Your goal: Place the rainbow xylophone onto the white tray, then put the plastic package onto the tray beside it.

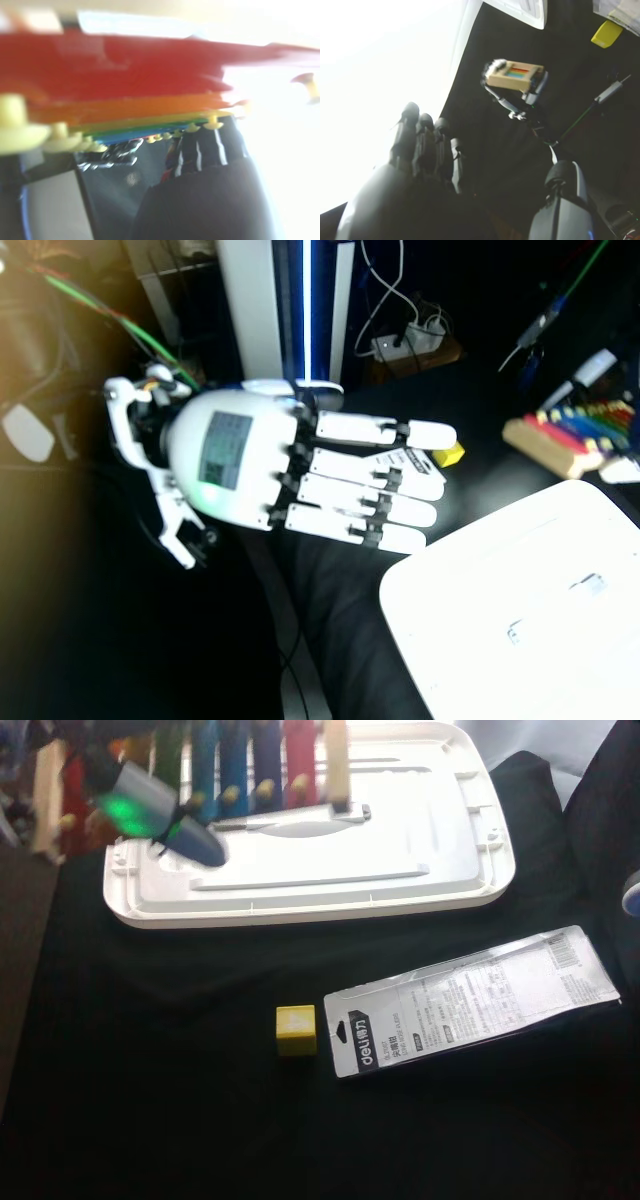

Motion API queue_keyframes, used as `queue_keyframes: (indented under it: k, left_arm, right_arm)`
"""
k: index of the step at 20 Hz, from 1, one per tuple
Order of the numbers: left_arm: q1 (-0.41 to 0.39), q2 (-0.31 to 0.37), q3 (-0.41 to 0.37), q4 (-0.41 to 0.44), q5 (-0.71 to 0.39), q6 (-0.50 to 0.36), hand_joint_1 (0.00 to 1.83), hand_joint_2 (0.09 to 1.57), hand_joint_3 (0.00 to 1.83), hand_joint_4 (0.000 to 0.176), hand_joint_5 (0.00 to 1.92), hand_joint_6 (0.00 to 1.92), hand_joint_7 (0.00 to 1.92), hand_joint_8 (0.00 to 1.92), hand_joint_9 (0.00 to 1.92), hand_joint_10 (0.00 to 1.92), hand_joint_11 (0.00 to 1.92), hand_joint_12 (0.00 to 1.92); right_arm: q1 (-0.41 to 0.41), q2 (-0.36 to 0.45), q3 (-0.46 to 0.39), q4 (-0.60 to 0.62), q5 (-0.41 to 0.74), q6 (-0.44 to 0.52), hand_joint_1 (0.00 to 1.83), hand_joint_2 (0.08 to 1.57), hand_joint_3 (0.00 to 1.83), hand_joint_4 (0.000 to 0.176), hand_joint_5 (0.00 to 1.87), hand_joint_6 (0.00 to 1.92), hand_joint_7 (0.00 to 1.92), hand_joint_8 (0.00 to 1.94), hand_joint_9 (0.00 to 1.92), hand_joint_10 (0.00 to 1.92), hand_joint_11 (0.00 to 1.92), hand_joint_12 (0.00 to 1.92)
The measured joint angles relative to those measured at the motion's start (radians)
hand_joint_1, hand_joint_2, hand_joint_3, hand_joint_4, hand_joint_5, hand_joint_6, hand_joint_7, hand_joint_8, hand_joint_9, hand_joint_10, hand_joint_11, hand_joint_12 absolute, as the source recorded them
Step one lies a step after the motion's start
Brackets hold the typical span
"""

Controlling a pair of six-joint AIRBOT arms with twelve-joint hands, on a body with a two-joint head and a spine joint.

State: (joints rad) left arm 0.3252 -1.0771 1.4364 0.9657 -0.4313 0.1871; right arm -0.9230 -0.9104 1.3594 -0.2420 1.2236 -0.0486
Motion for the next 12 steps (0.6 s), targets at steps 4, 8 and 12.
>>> queue_keyframes:
  k: [4, 8, 12]
  left_arm:
    - [-0.014, -0.098, 0.084, 0.048, 0.073, 0.000, 1.04, 1.07, 0.00, 0.000, 0.19, 1.60, 0.38, 1.90, 0.55, 1.92, 0.67, 1.92]
    - [-0.032, -0.187, 0.183, 0.045, 0.120, 0.000, 1.15, 1.05, 0.00, 0.020, 0.11, 1.89, 0.23, 1.92, 0.39, 1.92, 0.54, 1.92]
    - [-0.034, -0.294, 0.284, 0.060, 0.166, 0.000, 1.16, 1.03, 0.00, 0.052, 0.03, 1.92, 0.13, 1.92, 0.29, 1.92, 0.42, 1.91]
  right_arm:
    - [0.004, -0.021, 0.011, -0.001, -0.002, 0.000, 0.63, 0.79, 0.00, 0.096, 0.08, 0.00, 0.18, 0.00, 0.11, 0.00, 0.00, 0.62]
    - [0.009, -0.029, 0.017, -0.010, -0.002, 0.000, 0.62, 0.79, 0.00, 0.099, 0.07, 0.00, 0.16, 0.00, 0.13, 0.00, 0.00, 0.68]
    - [0.033, -0.039, 0.030, -0.037, 0.002, 0.000, 0.66, 0.80, 0.00, 0.104, 0.09, 0.00, 0.15, 0.00, 0.13, 0.00, 0.00, 0.72]
